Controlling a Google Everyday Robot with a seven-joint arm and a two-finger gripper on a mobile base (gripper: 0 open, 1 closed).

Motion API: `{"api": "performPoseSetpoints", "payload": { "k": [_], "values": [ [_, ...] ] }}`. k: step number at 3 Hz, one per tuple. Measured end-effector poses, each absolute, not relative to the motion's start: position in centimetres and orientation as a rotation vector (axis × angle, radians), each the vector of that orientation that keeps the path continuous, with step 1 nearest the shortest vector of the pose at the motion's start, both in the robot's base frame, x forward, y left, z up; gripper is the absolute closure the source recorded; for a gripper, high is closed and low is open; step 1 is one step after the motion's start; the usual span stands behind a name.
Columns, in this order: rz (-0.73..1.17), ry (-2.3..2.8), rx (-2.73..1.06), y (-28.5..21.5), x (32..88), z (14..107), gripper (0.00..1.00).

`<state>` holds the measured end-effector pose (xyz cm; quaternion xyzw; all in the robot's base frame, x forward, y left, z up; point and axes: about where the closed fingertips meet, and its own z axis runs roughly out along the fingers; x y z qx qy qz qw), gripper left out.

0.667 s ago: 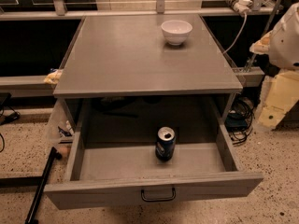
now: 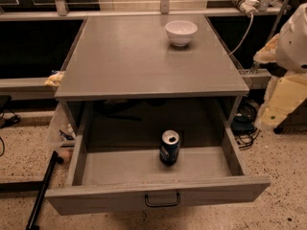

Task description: Pick pepsi can from top drawer and place on counter

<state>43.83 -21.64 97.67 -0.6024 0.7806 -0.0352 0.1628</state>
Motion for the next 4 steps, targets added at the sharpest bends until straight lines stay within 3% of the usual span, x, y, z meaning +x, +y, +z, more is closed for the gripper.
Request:
{"api": "performPoseSetpoints", "payload": {
  "k": [1, 3, 4],
  "values": [
    [-0.070, 2.217, -1.699, -21.8, 43.8, 97.1, 0.42],
    [0.359, 2.136, -1.493, -22.4, 44.1, 87.8, 0.89],
    [0.596, 2.066, -1.386, -20.0, 44.6, 84.1, 1.00]
  ]
}}
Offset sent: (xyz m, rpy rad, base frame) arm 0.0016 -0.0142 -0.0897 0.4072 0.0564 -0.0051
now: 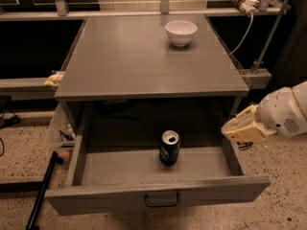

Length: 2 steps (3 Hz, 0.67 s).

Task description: Pick pepsi can from top drawer and place on counter

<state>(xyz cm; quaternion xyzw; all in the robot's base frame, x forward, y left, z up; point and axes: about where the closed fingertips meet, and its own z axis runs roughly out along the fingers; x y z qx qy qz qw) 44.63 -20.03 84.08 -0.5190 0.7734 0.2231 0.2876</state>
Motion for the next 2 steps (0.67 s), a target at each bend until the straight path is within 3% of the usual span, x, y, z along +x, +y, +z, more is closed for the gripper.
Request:
{"api": "performPoseSetpoints", "payload": {
  "k": [1, 2],
  "values": [
    [0.593, 2.063, -1.389, -20.0, 44.6, 84.1, 1.00],
    [0.553, 2.000, -1.420, -18.9, 44.1, 83.7, 0.87]
  ]
}}
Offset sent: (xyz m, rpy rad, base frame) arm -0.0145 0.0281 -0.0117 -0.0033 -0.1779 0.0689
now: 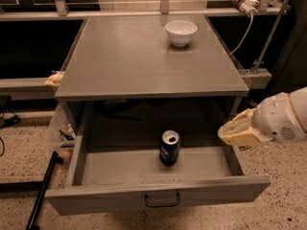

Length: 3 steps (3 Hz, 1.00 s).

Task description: Pick pepsi can from top drawer and place on counter

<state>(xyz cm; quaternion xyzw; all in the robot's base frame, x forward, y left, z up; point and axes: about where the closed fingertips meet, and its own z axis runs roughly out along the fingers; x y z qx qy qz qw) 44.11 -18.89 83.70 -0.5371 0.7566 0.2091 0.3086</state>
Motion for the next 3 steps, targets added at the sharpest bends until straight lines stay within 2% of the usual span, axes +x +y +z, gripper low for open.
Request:
{"api": "performPoseSetpoints", "payload": {
  "k": [1, 2, 3],
  "values": [
    [0.516, 1.901, -1.464, -16.7, 44.0, 82.8, 0.70],
    [0.474, 1.816, -1.504, -15.2, 44.7, 81.8, 0.47],
    [0.457, 1.753, -1.537, -13.8, 45.9, 80.5, 0.39]
  ]
}}
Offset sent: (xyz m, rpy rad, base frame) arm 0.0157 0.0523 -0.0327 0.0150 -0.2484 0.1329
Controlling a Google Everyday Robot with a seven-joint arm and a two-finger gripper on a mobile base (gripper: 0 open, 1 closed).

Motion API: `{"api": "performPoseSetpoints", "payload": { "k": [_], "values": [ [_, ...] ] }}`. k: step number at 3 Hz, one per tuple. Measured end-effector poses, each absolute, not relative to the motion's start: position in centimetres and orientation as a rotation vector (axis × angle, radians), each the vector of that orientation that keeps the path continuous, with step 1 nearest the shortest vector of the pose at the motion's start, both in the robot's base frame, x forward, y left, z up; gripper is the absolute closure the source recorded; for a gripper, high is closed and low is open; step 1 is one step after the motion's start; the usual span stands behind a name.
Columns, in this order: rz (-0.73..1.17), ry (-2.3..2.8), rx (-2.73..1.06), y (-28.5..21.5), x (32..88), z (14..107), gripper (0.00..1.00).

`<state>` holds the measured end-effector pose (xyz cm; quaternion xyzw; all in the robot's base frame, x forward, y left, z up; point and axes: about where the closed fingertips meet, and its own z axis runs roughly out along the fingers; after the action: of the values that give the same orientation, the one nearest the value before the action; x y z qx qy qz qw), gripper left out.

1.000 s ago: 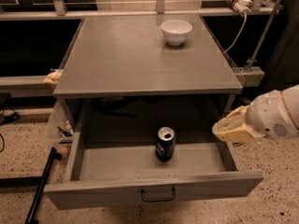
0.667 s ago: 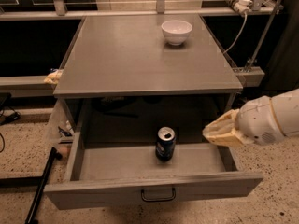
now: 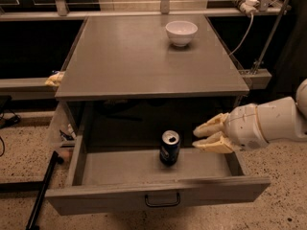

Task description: Pick pepsi can from top drawer and place on counter

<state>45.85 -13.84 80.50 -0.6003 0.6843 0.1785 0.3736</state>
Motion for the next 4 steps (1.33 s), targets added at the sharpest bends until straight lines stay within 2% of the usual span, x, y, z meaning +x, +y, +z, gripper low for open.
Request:
{"api": "performPoseSetpoints", "payload": {
  "k": [1, 2, 4],
  "values": [
    [0.453, 1.725, -1.545, -13.0, 47.2, 79.0, 0.25],
    [0.470, 1.720, -1.532, -12.2, 48.6, 77.2, 0.18],
    [0.513, 1.715, -1.511, -10.1, 50.9, 73.8, 0.21]
  ]
}}
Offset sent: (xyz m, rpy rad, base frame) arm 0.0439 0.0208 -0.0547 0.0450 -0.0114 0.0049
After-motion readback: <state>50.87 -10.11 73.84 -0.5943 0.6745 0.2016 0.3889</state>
